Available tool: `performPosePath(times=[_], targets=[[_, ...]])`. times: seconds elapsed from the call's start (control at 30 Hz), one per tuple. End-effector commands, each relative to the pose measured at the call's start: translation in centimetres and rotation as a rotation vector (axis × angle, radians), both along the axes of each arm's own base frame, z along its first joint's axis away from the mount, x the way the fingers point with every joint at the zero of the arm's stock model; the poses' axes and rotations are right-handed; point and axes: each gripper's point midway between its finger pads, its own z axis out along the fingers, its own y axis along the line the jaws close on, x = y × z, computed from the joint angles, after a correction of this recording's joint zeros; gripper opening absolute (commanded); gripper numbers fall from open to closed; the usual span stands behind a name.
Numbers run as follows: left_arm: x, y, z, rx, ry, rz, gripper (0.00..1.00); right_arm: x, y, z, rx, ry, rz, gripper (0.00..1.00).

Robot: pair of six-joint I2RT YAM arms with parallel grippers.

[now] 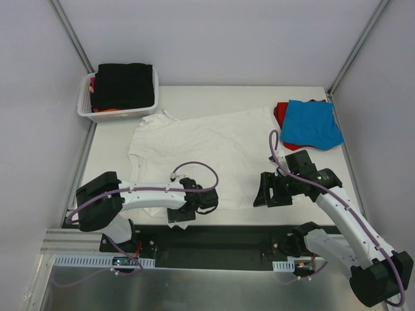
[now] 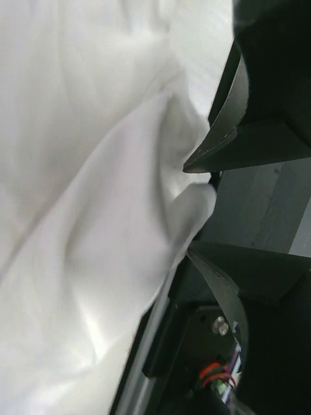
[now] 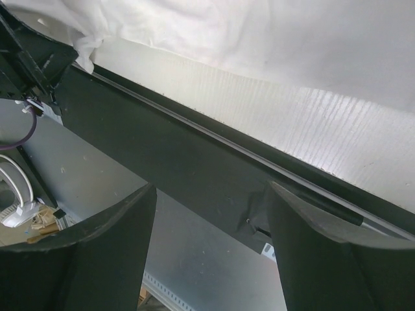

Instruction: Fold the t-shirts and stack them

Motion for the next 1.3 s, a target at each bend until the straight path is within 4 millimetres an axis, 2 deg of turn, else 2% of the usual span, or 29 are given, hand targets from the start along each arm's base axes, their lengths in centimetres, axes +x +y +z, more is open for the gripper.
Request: performPosePath(times=[0.0, 0.2, 0.4, 0.43, 0.5, 0.53, 0.67, 0.83, 0.9, 0.93, 0.97, 1.0, 1.07, 1.2, 1.23, 1.27], targets=[[-1.1, 4.5, 0.9, 0.087, -0.027, 0.11, 0.46, -0.6, -0.4, -0.1, -0.015, 0.006, -0.001, 0.7], [-2.1, 5.9, 0.8, 0.075, -0.021, 0.179, 0.47, -0.7, -0.4, -0.2, -0.014, 0.007, 0.004, 0.71], [-2.2, 5.6, 0.5, 0.087, -0.004, 0.155, 0.47, -0.7, -0.4, -0.1, -0.013, 0.006, 0.006, 0.71], [-2.1, 5.4, 0.5, 0.083, -0.006, 0.152, 0.44, -0.7, -0.4, -0.1, -0.012, 0.003, 0.006, 0.7], [-1.8, 4.8, 0.8, 0.068, -0.019, 0.144, 0.24, -0.6, -0.4, -0.1, -0.013, 0.003, 0.004, 0.7], [-1.6, 4.5, 1.0, 0.061, -0.025, 0.14, 0.0, -0.6, -0.4, -0.1, -0.014, 0.001, 0.002, 0.7], [-0.3, 3.0, 2.5, 0.023, -0.071, 0.114, 0.0, -0.6, -0.5, -0.1, -0.015, -0.001, 0.001, 0.71], [0.7, 2.8, 4.8, 0.05, -0.114, 0.092, 0.0, -0.6, -0.5, -0.1, -0.017, 0.0, -0.001, 0.7], [1.7, 1.4, 7.0, 0.011, -0.154, 0.075, 0.0, -0.6, -0.5, 0.0, -0.015, -0.002, 0.001, 0.7], [2.3, 1.9, 8.1, 0.032, -0.183, 0.065, 0.0, -0.6, -0.5, -0.1, -0.016, 0.001, 0.001, 0.7], [3.0, 0.7, 9.8, -0.023, -0.215, 0.063, 0.0, -0.6, -0.5, -0.1, -0.016, 0.001, 0.001, 0.71], [3.3, 0.3, 10.7, -0.043, -0.234, 0.059, 0.01, -0.6, -0.4, 0.0, -0.015, 0.0, -0.002, 0.71], [4.3, -0.2, 12.7, -0.093, -0.285, 0.063, 0.06, -0.6, -0.5, -0.1, -0.014, 0.0, 0.0, 0.7], [5.2, -1.2, 14.5, -0.219, -0.337, 0.078, 0.17, -0.5, -0.4, -0.1, -0.011, -0.003, -0.004, 0.7], [5.6, -2.0, 15.4, -0.299, -0.36, 0.071, 0.2, -0.6, -0.4, -0.1, -0.013, -0.002, -0.003, 0.7], [5.6, -2.0, 15.4, -0.325, -0.361, 0.077, 0.22, -0.6, -0.4, -0.1, -0.013, -0.004, -0.003, 0.7]])
